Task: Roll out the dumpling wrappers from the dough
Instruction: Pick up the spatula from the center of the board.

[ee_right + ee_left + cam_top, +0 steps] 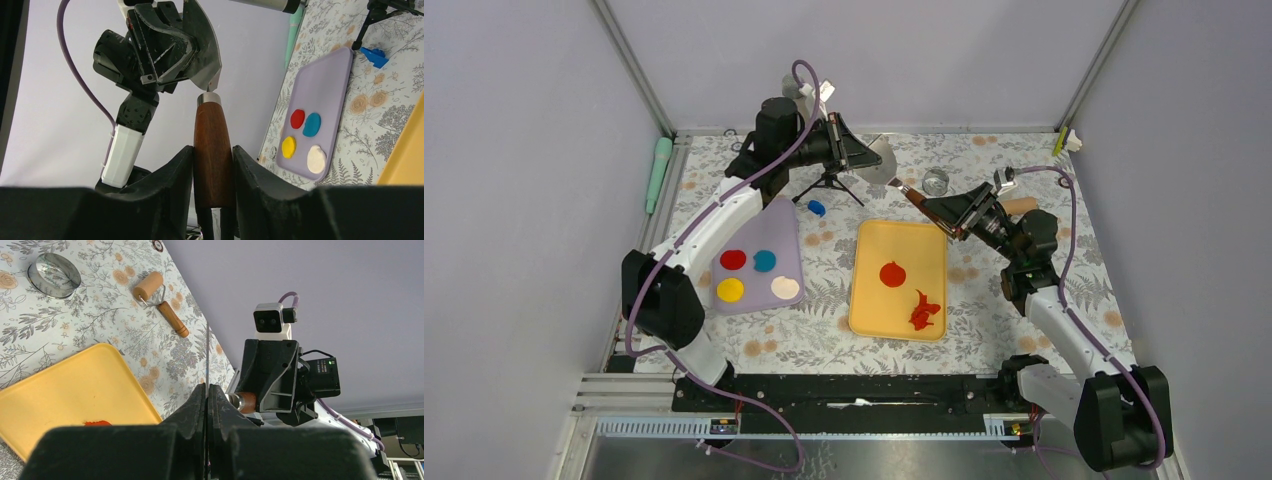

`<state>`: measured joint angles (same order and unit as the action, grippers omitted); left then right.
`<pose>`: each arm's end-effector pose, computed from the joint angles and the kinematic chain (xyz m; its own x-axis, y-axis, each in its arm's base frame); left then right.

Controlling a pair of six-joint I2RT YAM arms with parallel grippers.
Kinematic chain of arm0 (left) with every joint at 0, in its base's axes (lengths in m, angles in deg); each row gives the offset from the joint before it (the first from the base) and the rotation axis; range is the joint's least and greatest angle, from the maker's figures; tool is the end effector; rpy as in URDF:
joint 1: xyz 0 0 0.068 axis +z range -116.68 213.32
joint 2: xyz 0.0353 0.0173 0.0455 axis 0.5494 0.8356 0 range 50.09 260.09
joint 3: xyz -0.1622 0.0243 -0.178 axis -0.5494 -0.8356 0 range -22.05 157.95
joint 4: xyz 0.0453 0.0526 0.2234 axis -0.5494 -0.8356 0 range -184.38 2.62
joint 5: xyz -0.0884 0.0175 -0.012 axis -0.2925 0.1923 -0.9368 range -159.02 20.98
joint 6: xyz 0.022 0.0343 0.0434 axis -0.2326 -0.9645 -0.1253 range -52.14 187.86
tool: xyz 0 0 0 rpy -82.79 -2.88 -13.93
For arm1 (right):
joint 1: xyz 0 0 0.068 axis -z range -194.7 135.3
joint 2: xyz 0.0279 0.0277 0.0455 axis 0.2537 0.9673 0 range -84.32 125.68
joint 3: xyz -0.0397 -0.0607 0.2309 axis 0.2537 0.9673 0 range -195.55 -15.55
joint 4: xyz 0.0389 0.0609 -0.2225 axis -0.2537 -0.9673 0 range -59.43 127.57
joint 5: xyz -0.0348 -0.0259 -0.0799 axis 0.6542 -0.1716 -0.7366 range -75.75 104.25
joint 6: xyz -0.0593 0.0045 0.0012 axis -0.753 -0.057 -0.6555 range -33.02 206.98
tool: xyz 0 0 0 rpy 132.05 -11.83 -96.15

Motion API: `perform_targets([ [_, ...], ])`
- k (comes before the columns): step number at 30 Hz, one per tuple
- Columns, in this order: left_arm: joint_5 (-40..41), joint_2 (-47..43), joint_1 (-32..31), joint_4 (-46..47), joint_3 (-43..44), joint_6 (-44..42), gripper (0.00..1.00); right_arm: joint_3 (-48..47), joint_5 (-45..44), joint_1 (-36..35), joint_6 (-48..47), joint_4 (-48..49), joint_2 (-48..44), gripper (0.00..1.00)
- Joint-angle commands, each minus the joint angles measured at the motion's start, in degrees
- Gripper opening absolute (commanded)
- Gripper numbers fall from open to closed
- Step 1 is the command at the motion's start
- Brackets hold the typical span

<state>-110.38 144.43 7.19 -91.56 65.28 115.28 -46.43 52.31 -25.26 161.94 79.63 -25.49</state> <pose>0.3135 -0.1860 0.3574 -0.7899 -0.2279 -0.5693 0.4892 0.3256 -0.8091 0.2145 0.0674 0.2905 -0.6448 0.6533 -0.3968 -0.4214 0.1293 0.8976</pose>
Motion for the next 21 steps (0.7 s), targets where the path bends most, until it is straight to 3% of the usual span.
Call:
perform_targets([
  [1,-1.0,-1.6,-0.1,3.4,0.3,0.2,0.0,-1.9,0.1,-0.5,-0.3,2.8,0.3,0.32],
  [3,-0.9,-1.6,-0.1,3.4,0.2,0.2,0.0,-1.8,-0.4,-0.6,-0.2,2.7,0.0,0.07],
  [4,-0.9,-1.7,-0.1,3.4,0.1,0.2,0.0,-1.8,-0.8,-0.5,-0.3,2.1,-0.1,0.0],
  [7,-0.5,-1.7,-0.1,3.0,-0.3,0.2,0.0,-1.8,-3.3,-0.5,-0.6,-0.3,-1.2,0.0],
  [8,-0.1,-1.6,-0.1,2.3,-0.2,0.1,0.12,-2.1,-3.6,-0.5,-1.2,-1.5,-1.6,0.0],
  [10,1.7,-1.6,-0.1,-0.5,0.3,-1.0,0.48,-4.7,-3.4,-0.4,-4.4,-6.9,-2.0,0.0],
  [11,2.8,-1.7,0.1,-3.5,0.9,-2.3,0.61,-6.8,-3.4,-0.1,-7.2,-12.4,-2.2,0.0],
  [14,6.9,-2.2,0.9,-11.1,3.5,-7.1,0.75,-13.8,-3.0,2.7,-16.0,-28.9,-2.4,0.0],
  [17,13.6,-4.2,2.2,-17.1,4.1,-12.0,0.82,-22.9,0.8,7.9,-25.9,-51.1,0.9,0.0],
  [21,20.8,-7.1,2.9,-20.8,1.0,-16.7,0.83,-35.0,5.0,12.8,-41.8,-79.2,10.8,0.0],
])
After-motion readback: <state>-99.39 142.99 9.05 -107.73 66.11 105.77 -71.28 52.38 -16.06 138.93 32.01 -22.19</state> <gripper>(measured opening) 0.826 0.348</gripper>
